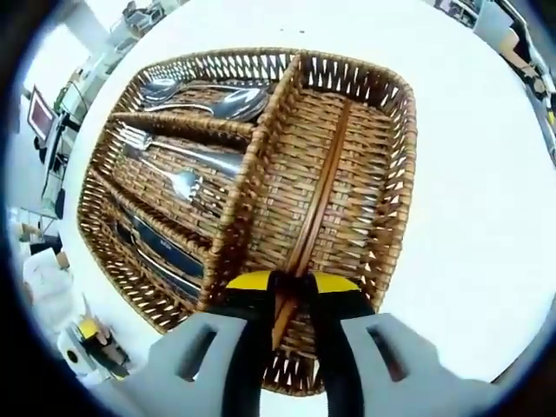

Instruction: Arrange the knives, forks, and spoons in their matching storage slots by inserting each utensil handle-first until every utensil is classified and aligned in the correct compartment

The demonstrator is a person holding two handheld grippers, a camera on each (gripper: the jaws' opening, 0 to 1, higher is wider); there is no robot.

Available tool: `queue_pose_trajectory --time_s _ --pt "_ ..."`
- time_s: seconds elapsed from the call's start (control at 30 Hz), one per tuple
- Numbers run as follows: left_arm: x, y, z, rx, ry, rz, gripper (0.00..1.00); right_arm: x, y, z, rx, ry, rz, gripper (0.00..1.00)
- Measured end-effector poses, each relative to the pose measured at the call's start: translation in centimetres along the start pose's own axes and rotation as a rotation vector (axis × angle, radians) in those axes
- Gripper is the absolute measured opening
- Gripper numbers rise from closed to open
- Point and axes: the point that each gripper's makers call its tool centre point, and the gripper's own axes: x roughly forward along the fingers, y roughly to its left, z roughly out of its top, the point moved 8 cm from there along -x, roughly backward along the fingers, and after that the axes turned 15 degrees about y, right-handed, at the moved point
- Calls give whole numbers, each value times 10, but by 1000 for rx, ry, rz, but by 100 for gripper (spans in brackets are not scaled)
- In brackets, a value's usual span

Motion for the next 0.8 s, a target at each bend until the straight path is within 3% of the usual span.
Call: queue_pose_trajectory --time_s 0.8 --pt "1 -2 0 -1 1 0 42 6 1 -3 -32 31 -23 14"
